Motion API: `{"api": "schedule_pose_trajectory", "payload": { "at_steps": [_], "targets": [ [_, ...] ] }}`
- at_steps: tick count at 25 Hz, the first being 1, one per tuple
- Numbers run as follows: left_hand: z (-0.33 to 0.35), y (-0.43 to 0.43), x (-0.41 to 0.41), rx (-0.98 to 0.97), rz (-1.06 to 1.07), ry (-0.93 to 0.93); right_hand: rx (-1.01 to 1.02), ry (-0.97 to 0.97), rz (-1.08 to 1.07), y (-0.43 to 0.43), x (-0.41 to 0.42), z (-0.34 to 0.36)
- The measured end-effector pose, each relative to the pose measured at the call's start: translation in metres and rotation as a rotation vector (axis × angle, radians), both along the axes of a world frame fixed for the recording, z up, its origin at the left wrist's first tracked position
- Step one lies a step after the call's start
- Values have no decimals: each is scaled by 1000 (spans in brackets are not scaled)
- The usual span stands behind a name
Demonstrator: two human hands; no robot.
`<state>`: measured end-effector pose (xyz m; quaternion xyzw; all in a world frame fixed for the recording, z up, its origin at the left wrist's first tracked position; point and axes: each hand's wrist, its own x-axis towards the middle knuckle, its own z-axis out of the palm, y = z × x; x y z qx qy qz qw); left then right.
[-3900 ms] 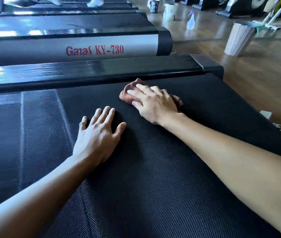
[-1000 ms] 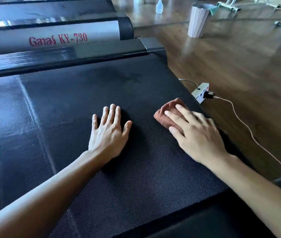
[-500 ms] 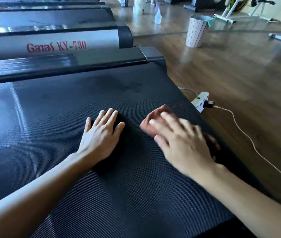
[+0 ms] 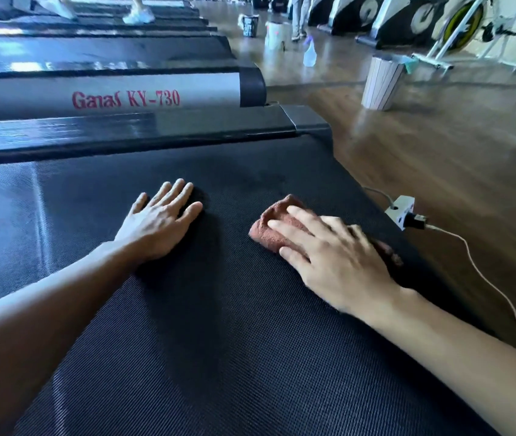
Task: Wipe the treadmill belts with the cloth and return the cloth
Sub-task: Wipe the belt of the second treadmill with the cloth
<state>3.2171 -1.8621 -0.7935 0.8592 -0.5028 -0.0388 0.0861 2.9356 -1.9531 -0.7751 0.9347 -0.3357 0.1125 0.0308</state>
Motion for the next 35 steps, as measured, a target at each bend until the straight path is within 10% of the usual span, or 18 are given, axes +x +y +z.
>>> {"api": "schedule_pose_trajectory", "payload": {
  "at_steps": [3, 7, 11, 16, 21, 25, 29, 35],
  "targets": [
    [-4, 0, -2, -123, 4, -39, 45, -26, -295, -37, 37, 1],
    [-3, 1, -5, -211, 17, -56, 23, 8, 68, -44, 74, -7],
    [-3, 0, -6, -209, 20, -66, 60, -23, -331, -89, 102, 0],
    [-2, 1, -7, -183, 22, -67, -14, 3, 95, -84, 134, -2],
    [-4, -1, -5, -170, 24, -80, 115, 9, -435, -118, 197, 3],
    [-5, 1, -5, -172, 23, -79, 105, 21, 96, -111, 222, 0],
    [-4, 0, -5, -178, 21, -77, 93, -64, -355, -134, 214, -1],
    [-4, 1, -4, -167, 16, -63, -14, -79, -92, -105, 157, -5]
  ]
}}
